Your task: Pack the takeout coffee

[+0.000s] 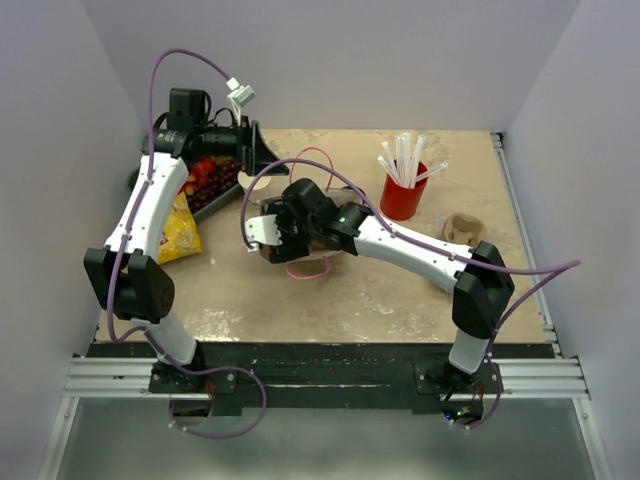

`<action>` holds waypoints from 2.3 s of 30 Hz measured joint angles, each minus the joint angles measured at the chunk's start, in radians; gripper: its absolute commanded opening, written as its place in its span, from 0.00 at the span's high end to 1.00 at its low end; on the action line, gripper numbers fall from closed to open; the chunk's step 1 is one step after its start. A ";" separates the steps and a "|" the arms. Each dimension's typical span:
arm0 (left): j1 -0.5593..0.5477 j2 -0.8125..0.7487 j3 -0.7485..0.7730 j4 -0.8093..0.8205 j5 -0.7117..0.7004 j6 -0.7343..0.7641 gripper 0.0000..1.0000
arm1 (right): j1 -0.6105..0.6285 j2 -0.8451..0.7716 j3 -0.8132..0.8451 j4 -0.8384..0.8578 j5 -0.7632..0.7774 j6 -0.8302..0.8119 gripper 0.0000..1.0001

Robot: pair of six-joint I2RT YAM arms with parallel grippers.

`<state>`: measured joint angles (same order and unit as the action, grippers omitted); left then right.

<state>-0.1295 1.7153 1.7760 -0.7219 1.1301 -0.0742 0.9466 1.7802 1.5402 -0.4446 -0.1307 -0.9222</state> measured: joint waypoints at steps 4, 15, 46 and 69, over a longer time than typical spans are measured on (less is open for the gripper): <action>0.039 -0.016 0.000 -0.016 0.000 -0.003 0.01 | -0.007 0.002 0.000 0.013 0.008 -0.002 1.00; 0.119 -0.039 -0.040 -0.123 -0.011 0.060 0.01 | -0.050 0.034 0.000 0.019 -0.019 0.020 1.00; 0.077 -0.164 -0.301 -0.021 -0.193 -0.004 0.06 | -0.104 0.117 0.019 0.116 -0.095 0.111 1.00; 0.011 -0.308 -0.314 -0.035 -0.322 0.034 0.15 | -0.111 0.002 -0.146 0.177 -0.041 0.189 0.87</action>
<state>-0.1188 1.4071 1.4624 -0.7567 0.8078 -0.0402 0.8352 1.7821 1.3945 -0.2672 -0.1715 -0.7330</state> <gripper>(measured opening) 0.853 0.763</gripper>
